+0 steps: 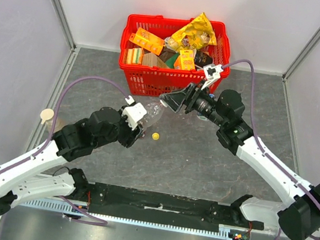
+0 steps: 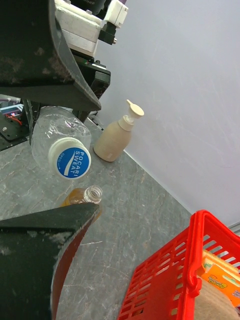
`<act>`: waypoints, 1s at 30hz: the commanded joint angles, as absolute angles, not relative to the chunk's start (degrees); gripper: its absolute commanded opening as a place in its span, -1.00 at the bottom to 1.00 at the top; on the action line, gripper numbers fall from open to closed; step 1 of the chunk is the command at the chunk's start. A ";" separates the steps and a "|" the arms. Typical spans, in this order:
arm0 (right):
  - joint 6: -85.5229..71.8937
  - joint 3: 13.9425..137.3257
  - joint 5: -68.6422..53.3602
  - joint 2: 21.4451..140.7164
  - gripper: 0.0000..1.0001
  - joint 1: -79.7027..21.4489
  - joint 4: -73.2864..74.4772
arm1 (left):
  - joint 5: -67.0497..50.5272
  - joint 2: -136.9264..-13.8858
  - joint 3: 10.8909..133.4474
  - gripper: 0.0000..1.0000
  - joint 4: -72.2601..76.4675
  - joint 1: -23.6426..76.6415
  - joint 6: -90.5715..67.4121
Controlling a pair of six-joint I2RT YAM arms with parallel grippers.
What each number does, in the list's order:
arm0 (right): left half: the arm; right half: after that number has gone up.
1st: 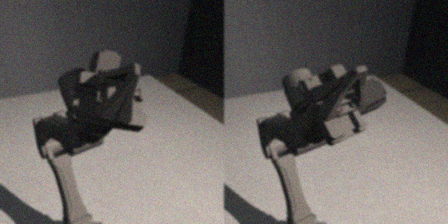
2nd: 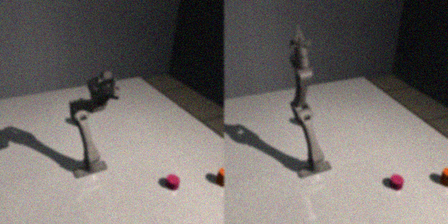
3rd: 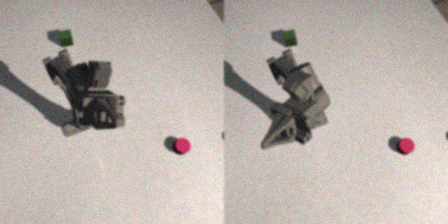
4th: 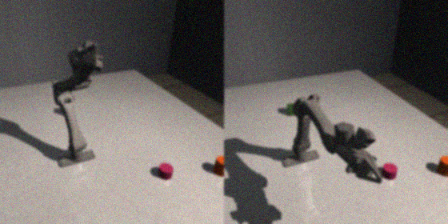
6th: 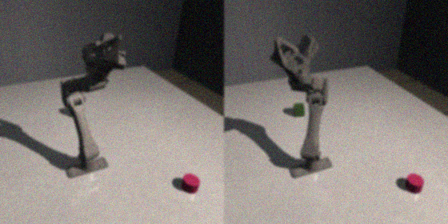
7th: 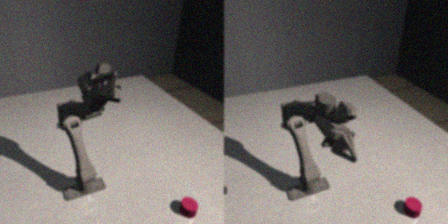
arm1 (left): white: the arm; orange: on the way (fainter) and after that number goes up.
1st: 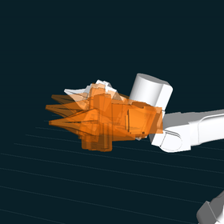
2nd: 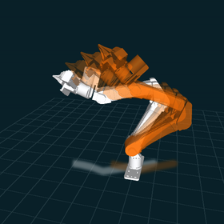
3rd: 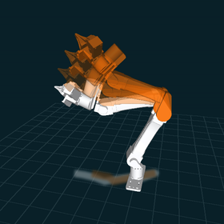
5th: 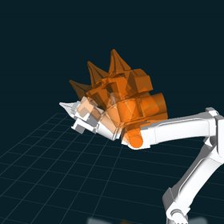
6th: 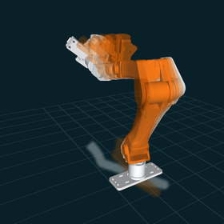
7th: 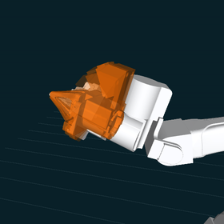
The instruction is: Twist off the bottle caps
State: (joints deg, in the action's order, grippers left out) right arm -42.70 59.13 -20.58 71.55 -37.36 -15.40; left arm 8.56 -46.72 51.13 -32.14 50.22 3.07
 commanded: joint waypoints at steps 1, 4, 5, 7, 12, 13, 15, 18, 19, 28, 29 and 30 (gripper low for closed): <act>-44.82 61.26 -20.30 72.42 0.52 -37.18 -16.52 | 7.65 -45.79 50.71 0.00 -28.92 49.92 5.10; -45.70 60.47 -21.18 72.95 0.45 -37.18 -17.93 | 7.82 -45.88 50.71 0.00 -28.92 49.83 5.27; -46.05 60.21 -21.44 73.04 0.44 -37.18 -18.10 | 7.82 -45.79 50.71 0.00 -28.92 49.83 5.27; -46.49 59.59 -21.80 73.12 0.44 -37.18 -18.72 | 8.00 -45.62 50.71 0.00 -29.00 49.75 5.19; -46.93 58.45 -20.31 72.69 0.48 -37.18 -18.02 | 8.35 -45.53 50.54 0.01 -28.92 49.75 5.19; -47.02 58.27 -19.95 72.77 0.49 -37.18 -17.93 | 8.35 -45.53 50.62 0.01 -29.00 49.66 5.10; -47.37 57.75 -19.86 72.86 0.49 -37.18 -18.37 | 8.35 -45.70 50.45 0.01 -29.18 49.57 4.92; -48.34 57.22 -20.30 73.39 0.46 -37.18 -19.51 | 8.17 -45.70 50.36 0.00 -29.27 49.48 4.75; -48.60 56.96 -20.48 73.39 0.39 -37.18 -20.21 | 8.09 -45.79 50.36 0.00 -29.35 49.57 4.83; -50.10 56.42 -21.88 74.00 -0.14 -37.18 -22.24 | 8.52 -45.79 50.36 0.01 -29.44 49.48 4.75; -50.01 56.51 -22.23 74.09 -0.25 -37.18 -22.50 | 8.61 -45.79 50.27 0.00 -29.44 49.48 4.66; -50.10 56.43 -22.41 74.18 -0.35 -37.18 -22.59 | 8.61 -45.88 50.27 0.00 -29.36 49.48 4.66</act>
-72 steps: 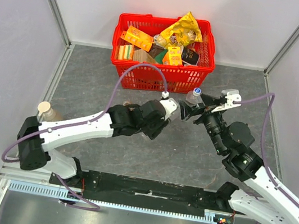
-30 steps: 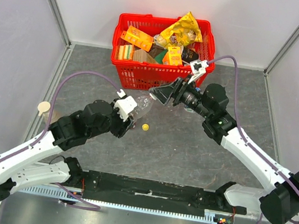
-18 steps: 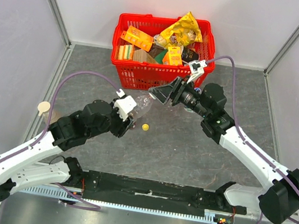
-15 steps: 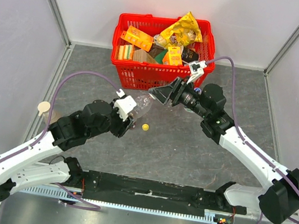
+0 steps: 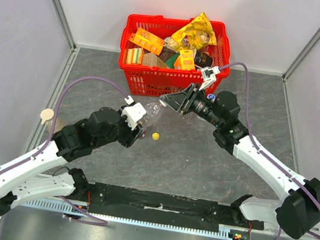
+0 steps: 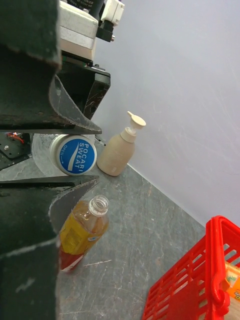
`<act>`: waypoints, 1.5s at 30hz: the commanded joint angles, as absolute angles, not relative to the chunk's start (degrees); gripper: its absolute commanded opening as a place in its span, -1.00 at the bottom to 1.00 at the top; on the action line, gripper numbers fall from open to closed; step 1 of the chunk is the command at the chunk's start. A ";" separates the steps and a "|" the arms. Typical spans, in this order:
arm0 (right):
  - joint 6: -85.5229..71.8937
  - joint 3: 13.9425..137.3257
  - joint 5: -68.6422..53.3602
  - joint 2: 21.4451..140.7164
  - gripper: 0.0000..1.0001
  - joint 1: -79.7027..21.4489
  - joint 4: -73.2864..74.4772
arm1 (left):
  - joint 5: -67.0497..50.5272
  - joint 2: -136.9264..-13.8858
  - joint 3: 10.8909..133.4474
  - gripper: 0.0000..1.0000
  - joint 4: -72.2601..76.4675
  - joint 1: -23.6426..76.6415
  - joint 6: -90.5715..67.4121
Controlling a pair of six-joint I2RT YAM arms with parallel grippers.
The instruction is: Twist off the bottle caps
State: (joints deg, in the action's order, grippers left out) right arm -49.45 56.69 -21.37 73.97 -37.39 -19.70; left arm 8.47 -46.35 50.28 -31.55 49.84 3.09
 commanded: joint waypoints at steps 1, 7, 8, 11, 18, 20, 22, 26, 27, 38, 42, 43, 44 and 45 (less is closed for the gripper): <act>-50.10 56.51 -22.50 74.27 -0.47 -37.18 -22.85 | 8.79 -46.05 50.27 0.00 -29.36 49.48 4.75; -49.22 56.08 -23.47 74.88 -1.00 -37.18 -24.78 | 8.62 -46.58 50.80 -0.01 -29.53 49.48 4.31; -48.96 55.73 -23.81 75.06 -1.00 -37.18 -25.39 | 8.35 -46.93 51.06 -0.02 -29.62 49.40 4.05; -48.87 54.32 -25.74 75.32 -1.00 -37.00 -28.82 | 6.60 -47.37 52.03 -0.05 -29.80 49.39 3.34; -47.56 52.30 -29.44 72.78 -1.00 -36.48 -33.05 | 1.50 -48.34 54.75 -0.08 -30.23 49.31 2.46; -45.71 52.21 -30.49 71.55 -1.00 -36.39 -32.96 | 0.27 -48.95 55.89 -0.10 -30.93 49.31 2.11; -43.26 52.03 -31.11 70.32 -1.00 -36.30 -32.08 | -1.74 -48.87 56.60 -0.10 -31.03 49.31 2.11; -41.57 51.15 -33.13 68.47 -1.00 -36.21 -33.13 | -3.69 -49.04 57.04 -0.11 -31.11 49.22 2.02; -41.66 50.89 -34.35 68.29 -1.00 -36.12 -34.00 | -4.30 -49.13 57.13 -0.11 -31.03 49.22 1.85; -48.86 47.64 -46.31 66.89 -1.00 -36.12 -52.98 | -16.33 -46.94 57.74 -0.13 -27.51 49.31 1.49; -49.48 47.72 -50.26 66.18 -1.00 -36.12 -55.97 | -23.62 -46.50 57.92 -0.13 -25.75 49.13 2.20; -50.09 47.72 -51.32 66.18 -1.00 -36.12 -57.38 | -25.12 -46.67 58.09 -0.14 -25.23 49.30 2.20; -50.97 47.55 -52.20 66.09 -1.00 -36.12 -58.78 | -27.31 -46.84 58.36 -0.14 -24.88 49.22 2.28; -51.41 47.46 -53.08 66.01 -1.00 -36.12 -60.28 | -28.46 -46.93 58.45 -0.14 -24.61 49.22 2.37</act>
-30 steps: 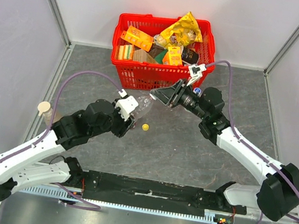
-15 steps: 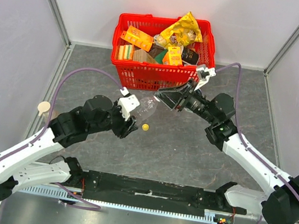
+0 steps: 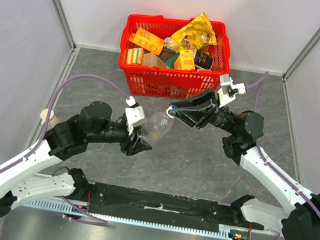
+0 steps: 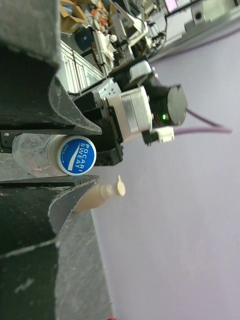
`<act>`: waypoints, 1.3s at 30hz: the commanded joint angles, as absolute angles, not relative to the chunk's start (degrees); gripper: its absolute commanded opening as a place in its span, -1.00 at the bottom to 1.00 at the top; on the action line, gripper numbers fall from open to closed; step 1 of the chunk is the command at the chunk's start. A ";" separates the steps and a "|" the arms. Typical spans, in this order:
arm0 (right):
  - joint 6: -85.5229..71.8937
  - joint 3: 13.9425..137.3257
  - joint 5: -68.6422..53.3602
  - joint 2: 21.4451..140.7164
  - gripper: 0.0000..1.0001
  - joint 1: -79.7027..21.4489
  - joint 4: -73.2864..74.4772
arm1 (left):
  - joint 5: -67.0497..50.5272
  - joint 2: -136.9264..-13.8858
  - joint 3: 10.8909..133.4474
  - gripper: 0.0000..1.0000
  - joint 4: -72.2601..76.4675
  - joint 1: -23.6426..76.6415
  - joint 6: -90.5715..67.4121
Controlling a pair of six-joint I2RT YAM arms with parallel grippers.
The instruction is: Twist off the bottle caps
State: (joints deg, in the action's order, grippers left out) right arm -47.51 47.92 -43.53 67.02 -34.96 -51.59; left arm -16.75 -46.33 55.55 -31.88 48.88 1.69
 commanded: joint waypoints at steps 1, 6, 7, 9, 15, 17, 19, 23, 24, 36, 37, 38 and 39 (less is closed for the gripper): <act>-51.85 47.37 -53.78 65.92 -1.00 -36.12 -61.60 | -29.61 -47.11 58.71 -0.14 -24.26 49.22 2.29; -52.03 47.20 -57.21 64.60 -1.00 -36.21 -64.33 | -36.64 -48.69 60.20 -0.15 -22.85 49.22 2.20; -52.21 47.28 -58.09 64.43 -1.00 -36.21 -64.77 | -39.09 -49.04 60.55 -0.16 -22.59 49.22 2.20; -52.47 47.63 -59.58 64.25 -1.00 -36.21 -65.30 | -42.44 -50.27 61.43 -0.16 -22.15 49.22 2.02; -54.05 48.08 -63.80 64.07 -1.00 -36.30 -68.90 | -51.58 -53.43 63.81 -0.17 -21.27 49.22 2.11; -55.19 47.99 -64.51 64.07 -1.00 -36.30 -70.74 | -52.73 -53.88 64.07 -0.17 -20.83 49.22 2.28; -56.16 47.90 -65.21 63.98 -1.00 -36.30 -72.42 | -53.52 -53.79 63.90 -0.17 -20.22 49.22 2.55; -56.25 48.25 -64.86 63.98 -1.00 -36.30 -72.16 | -52.74 -53.44 63.46 -0.17 -19.95 49.31 2.46; -56.34 48.51 -64.52 63.98 -1.00 -36.30 -72.07 | -52.39 -53.35 63.28 -0.17 -20.04 49.13 2.55; -45.19 50.89 -57.40 61.09 0.96 -36.21 -56.80 | -40.27 -52.30 61.44 -0.18 -26.01 49.13 5.71; -43.17 51.32 -56.61 60.56 0.96 -36.21 -52.69 | -39.04 -52.03 61.09 -0.17 -26.45 49.22 5.89; -41.24 51.68 -55.64 59.86 0.96 -36.21 -49.86 | -37.63 -51.86 60.74 -0.17 -26.89 49.22 6.06; -39.13 51.94 -54.59 59.24 0.96 -36.21 -46.70 | -36.40 -51.59 60.38 -0.17 -27.42 49.22 6.24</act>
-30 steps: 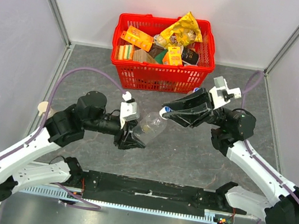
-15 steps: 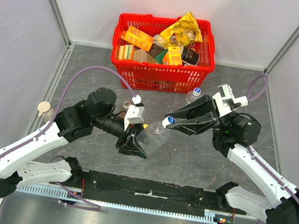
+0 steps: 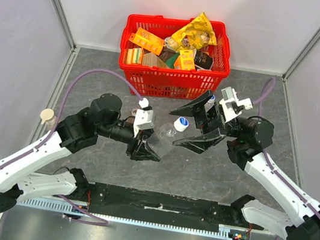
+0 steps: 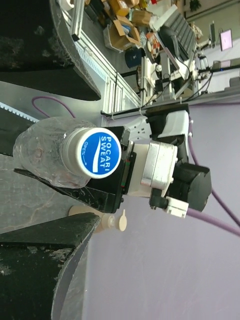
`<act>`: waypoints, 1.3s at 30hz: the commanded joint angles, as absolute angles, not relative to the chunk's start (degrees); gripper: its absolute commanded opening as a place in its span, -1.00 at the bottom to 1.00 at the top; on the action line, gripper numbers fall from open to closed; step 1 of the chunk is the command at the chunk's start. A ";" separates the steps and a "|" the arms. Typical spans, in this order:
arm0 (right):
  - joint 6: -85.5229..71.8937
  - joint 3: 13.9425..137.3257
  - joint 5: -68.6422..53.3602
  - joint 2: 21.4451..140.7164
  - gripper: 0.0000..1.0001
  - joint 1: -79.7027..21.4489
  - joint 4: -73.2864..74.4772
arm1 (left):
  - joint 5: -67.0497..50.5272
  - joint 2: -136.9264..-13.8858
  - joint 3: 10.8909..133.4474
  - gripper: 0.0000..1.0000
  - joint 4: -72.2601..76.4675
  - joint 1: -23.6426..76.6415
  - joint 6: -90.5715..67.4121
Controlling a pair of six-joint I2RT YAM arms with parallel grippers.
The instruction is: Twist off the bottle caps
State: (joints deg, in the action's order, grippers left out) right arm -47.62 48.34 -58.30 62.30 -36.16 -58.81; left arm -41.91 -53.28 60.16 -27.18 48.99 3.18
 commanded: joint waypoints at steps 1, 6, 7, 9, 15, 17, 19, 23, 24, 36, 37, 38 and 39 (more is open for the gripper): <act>-37.28 52.20 -53.28 58.46 0.96 -36.21 -44.23 | -35.08 -51.50 60.21 -0.17 -28.12 49.13 6.41; -33.23 52.47 -47.91 56.34 0.96 -36.21 -37.54 | -28.93 -50.36 58.80 -0.17 -30.67 49.22 7.03; -32.79 52.47 -46.68 55.90 0.96 -36.21 -36.40 | -27.52 -50.19 58.36 -0.17 -31.11 49.22 7.03; -31.30 52.82 -43.70 55.46 0.96 -36.21 -32.89 | -25.24 -49.92 57.48 -0.17 -31.81 49.13 7.12; -28.48 55.19 -31.66 56.95 0.96 -36.21 -20.24 | -21.45 -49.48 55.11 -0.17 -32.26 49.22 6.86; -28.91 56.16 -27.61 58.18 0.96 -36.21 -16.63 | -19.00 -49.57 54.41 -0.17 -32.26 49.22 6.59; -29.96 56.25 -25.06 58.97 0.96 -36.21 -14.60 | -16.36 -50.27 54.23 -0.17 -33.04 49.22 6.51; -32.60 55.81 -22.85 59.68 0.96 -36.21 -14.24 | -12.75 -51.94 54.05 -0.17 -34.63 49.22 6.42; -33.30 55.81 -22.42 60.03 0.96 -36.21 -14.33 | -12.14 -52.20 53.88 -0.17 -34.80 49.31 6.24; -40.07 54.23 -19.69 63.19 0.94 -36.12 -10.20 | -3.60 -55.46 53.70 -0.17 -36.03 49.22 4.92; -40.34 54.05 -19.69 63.28 0.93 -36.12 -10.20 | -3.78 -55.81 53.70 -0.17 -35.95 49.22 4.83; -40.52 53.97 -19.77 63.28 0.89 -35.95 -10.11 | -3.95 -56.25 53.70 -0.18 -35.95 49.22 4.83; -40.69 53.96 -19.86 63.37 0.86 -36.03 -10.11 | -3.96 -56.34 53.70 -0.17 -35.95 49.22 4.75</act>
State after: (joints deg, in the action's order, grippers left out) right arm -38.48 54.02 -20.47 63.13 -36.14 -9.61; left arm -5.89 -55.55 53.34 -36.53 48.99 4.82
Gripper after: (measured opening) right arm 0.952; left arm 0.575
